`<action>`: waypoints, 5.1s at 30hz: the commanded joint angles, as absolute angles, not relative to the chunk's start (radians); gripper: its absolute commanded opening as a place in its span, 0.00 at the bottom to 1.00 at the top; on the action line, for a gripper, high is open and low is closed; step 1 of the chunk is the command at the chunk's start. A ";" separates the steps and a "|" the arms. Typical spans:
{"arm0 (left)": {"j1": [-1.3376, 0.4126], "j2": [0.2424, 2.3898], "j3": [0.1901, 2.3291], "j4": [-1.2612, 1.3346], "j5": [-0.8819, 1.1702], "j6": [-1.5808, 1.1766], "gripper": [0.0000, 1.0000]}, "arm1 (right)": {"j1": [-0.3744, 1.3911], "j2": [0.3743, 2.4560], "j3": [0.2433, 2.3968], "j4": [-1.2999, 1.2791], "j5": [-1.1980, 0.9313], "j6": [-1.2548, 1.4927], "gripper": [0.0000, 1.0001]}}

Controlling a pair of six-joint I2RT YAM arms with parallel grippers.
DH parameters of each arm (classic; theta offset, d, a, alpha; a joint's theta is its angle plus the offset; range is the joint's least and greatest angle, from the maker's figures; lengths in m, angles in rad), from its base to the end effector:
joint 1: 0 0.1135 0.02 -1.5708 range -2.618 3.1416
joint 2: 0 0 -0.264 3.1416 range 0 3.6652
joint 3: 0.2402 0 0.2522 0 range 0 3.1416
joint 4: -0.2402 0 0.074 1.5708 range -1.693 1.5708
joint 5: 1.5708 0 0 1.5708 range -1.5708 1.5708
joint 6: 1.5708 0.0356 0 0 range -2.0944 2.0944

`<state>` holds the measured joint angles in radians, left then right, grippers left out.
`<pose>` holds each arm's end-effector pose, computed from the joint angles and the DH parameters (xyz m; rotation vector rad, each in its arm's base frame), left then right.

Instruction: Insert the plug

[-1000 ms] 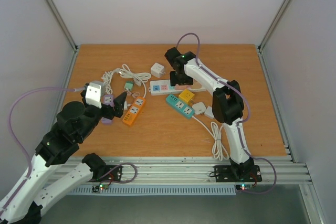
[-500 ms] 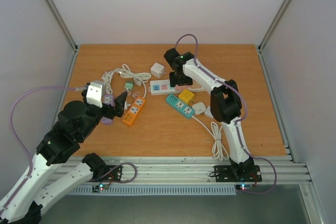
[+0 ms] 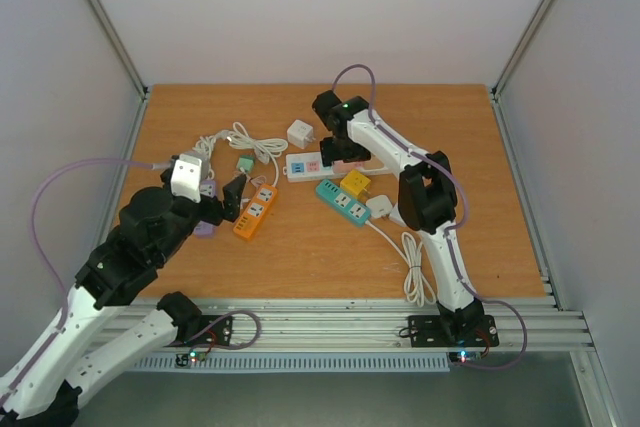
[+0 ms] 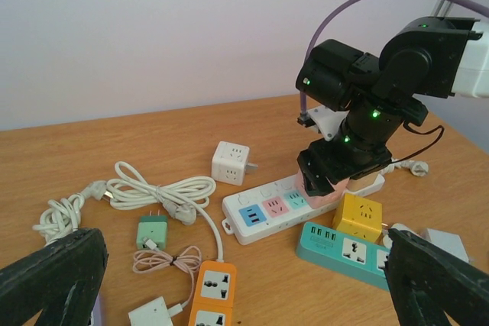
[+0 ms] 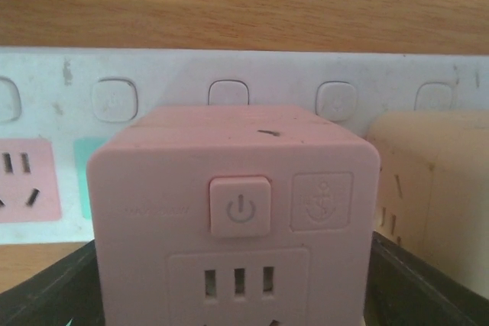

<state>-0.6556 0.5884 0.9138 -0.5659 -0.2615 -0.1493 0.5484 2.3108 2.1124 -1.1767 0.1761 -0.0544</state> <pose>0.0996 -0.0650 0.3694 0.2720 1.7952 -0.3364 0.4054 0.2403 0.2120 -0.8380 2.7805 -0.1789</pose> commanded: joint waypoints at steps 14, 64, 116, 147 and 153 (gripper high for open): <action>-0.653 0.647 0.904 -0.515 -0.273 -0.141 0.99 | 0.541 1.841 1.621 -0.922 0.082 -0.224 0.83; -0.653 0.693 0.895 -0.474 -0.065 -0.271 0.99 | 0.512 1.605 1.322 -0.620 -0.046 -0.226 0.58; -0.586 1.114 0.899 0.154 0.225 -0.108 0.99 | 0.518 1.386 1.276 -0.102 -0.386 0.318 0.57; -0.696 1.262 0.823 0.584 0.176 -0.339 0.99 | 0.587 1.320 1.324 -0.237 -0.467 0.463 0.57; -0.707 1.299 0.752 0.748 0.128 -0.329 0.99 | 0.589 1.317 1.308 -0.281 -0.420 0.441 0.57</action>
